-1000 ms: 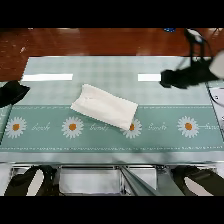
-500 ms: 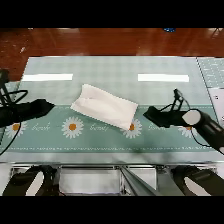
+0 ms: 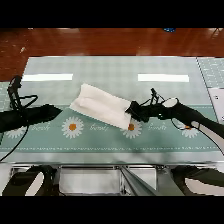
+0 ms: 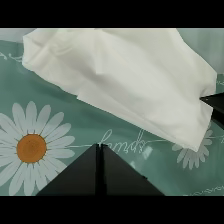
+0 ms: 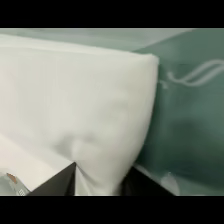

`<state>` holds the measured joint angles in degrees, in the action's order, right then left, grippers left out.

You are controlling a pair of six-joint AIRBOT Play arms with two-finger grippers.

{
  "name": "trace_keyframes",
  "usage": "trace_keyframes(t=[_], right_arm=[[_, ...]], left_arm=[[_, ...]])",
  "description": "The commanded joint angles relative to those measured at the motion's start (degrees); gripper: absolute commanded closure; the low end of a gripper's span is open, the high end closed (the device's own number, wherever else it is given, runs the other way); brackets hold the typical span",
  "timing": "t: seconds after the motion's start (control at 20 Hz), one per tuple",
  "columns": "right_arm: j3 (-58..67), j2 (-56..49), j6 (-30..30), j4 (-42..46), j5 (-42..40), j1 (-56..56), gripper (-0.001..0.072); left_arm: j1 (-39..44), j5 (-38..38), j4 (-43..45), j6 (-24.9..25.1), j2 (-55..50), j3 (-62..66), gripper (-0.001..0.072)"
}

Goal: Fold the shirts.

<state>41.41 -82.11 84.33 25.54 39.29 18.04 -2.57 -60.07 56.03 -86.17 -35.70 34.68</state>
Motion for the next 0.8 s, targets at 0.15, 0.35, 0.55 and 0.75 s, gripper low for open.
trace_keyframes(t=[0.15,0.35,0.55,0.75], right_arm=[[17.1,-7.6,-7.6,-1.3,6.9,7.6,0.0687],[36.8,-7.6,0.0,11.3,12.9,5.8,0.0688],[56.5,-7.6,8.3,24.2,20.8,0.3,0.0688],[70.2,-7.2,12.5,29.7,30.7,-8.7,0.0688]], left_arm=[[0.1,0.1,-0.5,0.0,-0.2,-0.1,0.0686],[0.1,0.0,-0.5,0.0,-0.2,-0.1,0.0686],[0.1,0.0,-0.5,0.0,-0.2,-0.1,0.0686],[0.1,-0.1,-0.6,0.0,-0.2,-0.1,0.0686]])
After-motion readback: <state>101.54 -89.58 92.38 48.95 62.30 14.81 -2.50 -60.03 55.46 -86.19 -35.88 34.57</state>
